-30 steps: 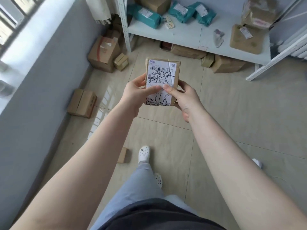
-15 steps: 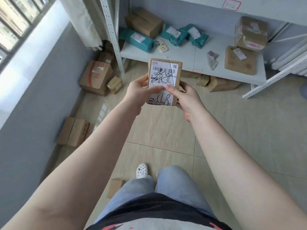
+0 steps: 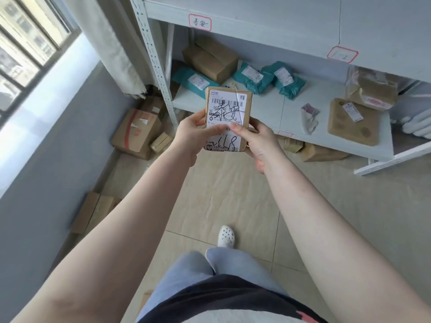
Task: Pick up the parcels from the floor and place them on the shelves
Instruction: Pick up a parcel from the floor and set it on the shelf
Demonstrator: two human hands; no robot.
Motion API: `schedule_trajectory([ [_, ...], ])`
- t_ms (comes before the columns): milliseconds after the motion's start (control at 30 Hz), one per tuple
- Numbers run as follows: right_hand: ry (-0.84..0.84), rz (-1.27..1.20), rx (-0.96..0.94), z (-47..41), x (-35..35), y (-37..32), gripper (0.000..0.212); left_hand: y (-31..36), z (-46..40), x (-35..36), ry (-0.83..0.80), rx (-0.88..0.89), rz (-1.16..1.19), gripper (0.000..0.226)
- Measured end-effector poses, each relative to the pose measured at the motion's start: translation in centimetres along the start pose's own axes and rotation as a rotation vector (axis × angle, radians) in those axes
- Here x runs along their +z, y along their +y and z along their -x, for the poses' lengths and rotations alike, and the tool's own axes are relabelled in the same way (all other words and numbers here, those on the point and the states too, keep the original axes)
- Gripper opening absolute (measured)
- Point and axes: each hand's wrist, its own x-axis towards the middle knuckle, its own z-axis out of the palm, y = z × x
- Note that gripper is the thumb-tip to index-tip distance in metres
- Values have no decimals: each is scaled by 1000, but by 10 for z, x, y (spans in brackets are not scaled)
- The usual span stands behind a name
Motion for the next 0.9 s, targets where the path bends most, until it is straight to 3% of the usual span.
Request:
schedule_trajectory([
  [300, -23, 39, -35, -99, 8, -63, 71, 61, -93, 1, 45, 43, 6, 53],
  [467, -25, 5, -63, -158, 24, -93, 38, 92, -152, -14, 19, 87, -21, 50],
  [567, -11, -14, -75, -190, 37, -112, 30, 115, -190, -24, -1, 98, -42, 49],
  [900, 84, -80, -57, -264, 53, -148, 31, 156, -282, -35, -64, 54, -73, 50],
])
